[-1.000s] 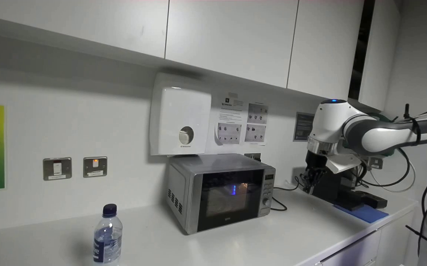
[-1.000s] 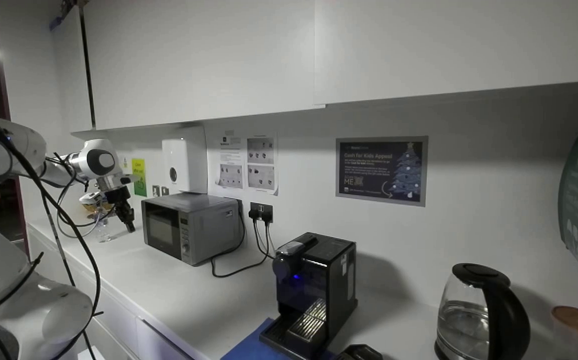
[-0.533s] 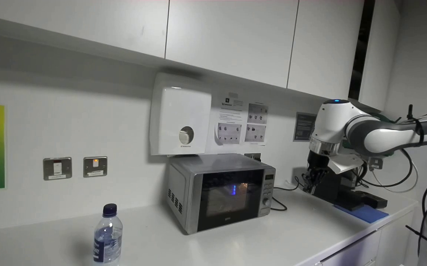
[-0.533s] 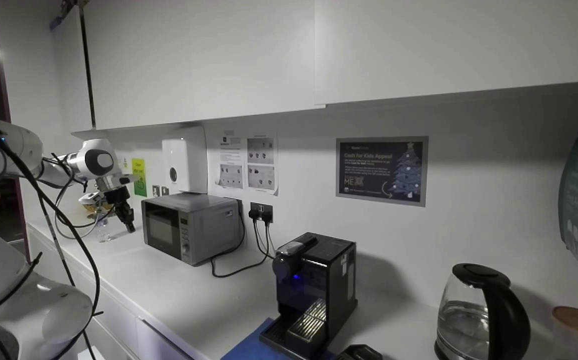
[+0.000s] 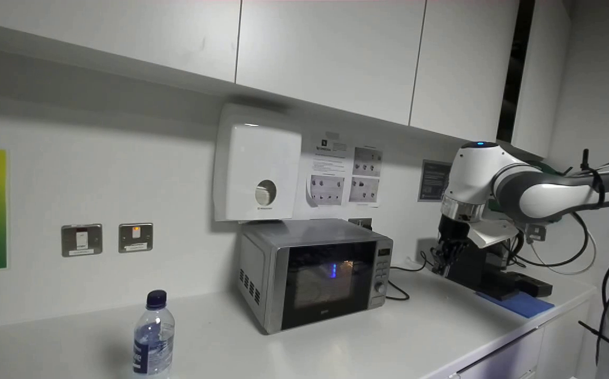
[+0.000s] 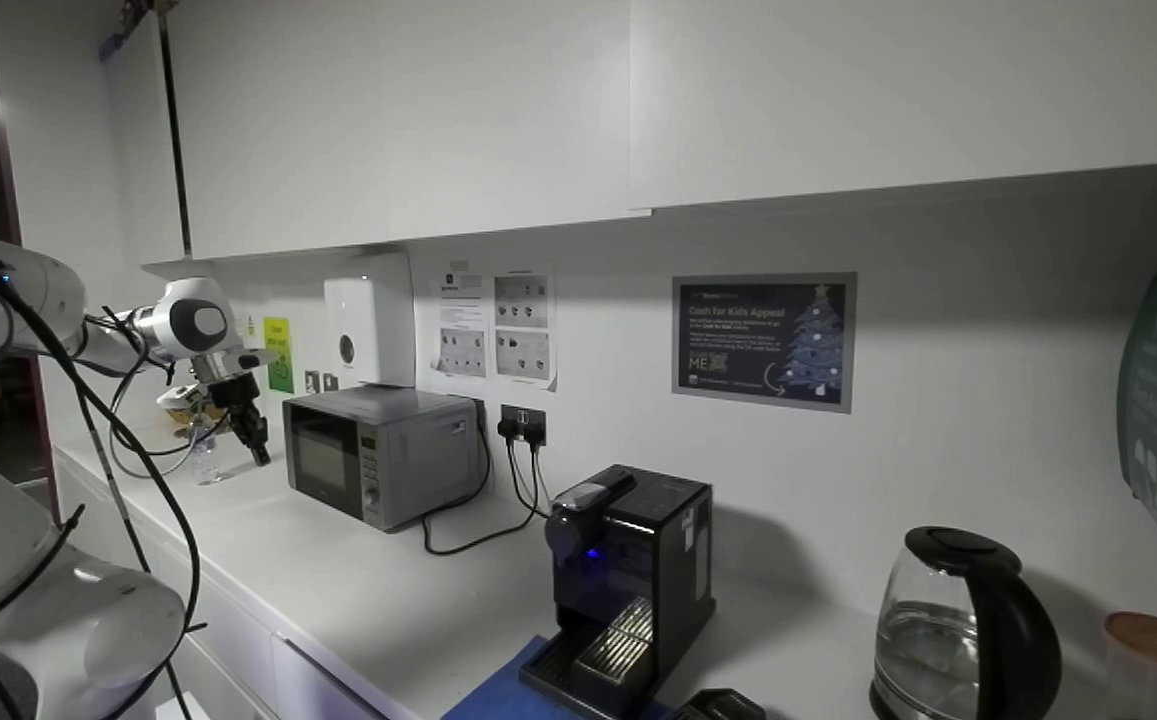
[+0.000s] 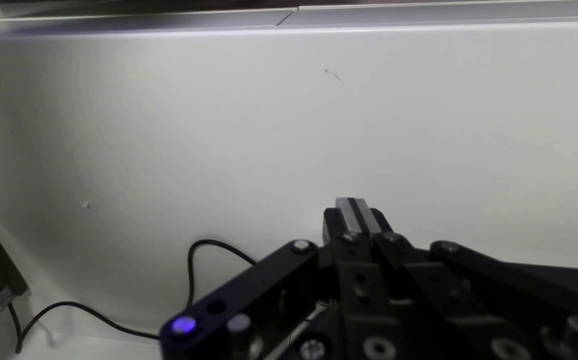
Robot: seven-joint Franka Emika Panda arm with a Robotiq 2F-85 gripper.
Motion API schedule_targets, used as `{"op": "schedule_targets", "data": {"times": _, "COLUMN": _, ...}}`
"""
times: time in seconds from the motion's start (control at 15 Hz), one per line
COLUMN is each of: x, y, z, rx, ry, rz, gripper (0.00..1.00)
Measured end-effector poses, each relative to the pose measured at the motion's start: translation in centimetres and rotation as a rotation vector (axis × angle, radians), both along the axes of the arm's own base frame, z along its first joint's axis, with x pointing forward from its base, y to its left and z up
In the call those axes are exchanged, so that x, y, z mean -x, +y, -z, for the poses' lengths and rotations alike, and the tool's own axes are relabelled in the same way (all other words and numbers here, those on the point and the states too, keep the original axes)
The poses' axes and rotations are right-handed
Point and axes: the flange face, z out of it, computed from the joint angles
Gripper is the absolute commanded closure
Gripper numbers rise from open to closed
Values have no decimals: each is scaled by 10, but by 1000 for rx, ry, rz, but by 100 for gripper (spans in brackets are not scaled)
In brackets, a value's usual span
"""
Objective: Turn on the microwave light, then turn it off
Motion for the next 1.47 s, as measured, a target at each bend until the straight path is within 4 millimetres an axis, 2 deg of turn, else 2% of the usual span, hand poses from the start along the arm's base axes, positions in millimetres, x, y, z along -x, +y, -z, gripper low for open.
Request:
{"op": "schedule_targets", "data": {"times": 0.67, "x": 1, "y": 1, "z": 3, "rx": 5, "ry": 3, "rz": -3, "gripper": 100}}
{"op": "schedule_targets", "data": {"times": 1.47, "x": 9, "y": -2, "z": 17, "rx": 63, "ry": 55, "rz": 11, "gripper": 100}}
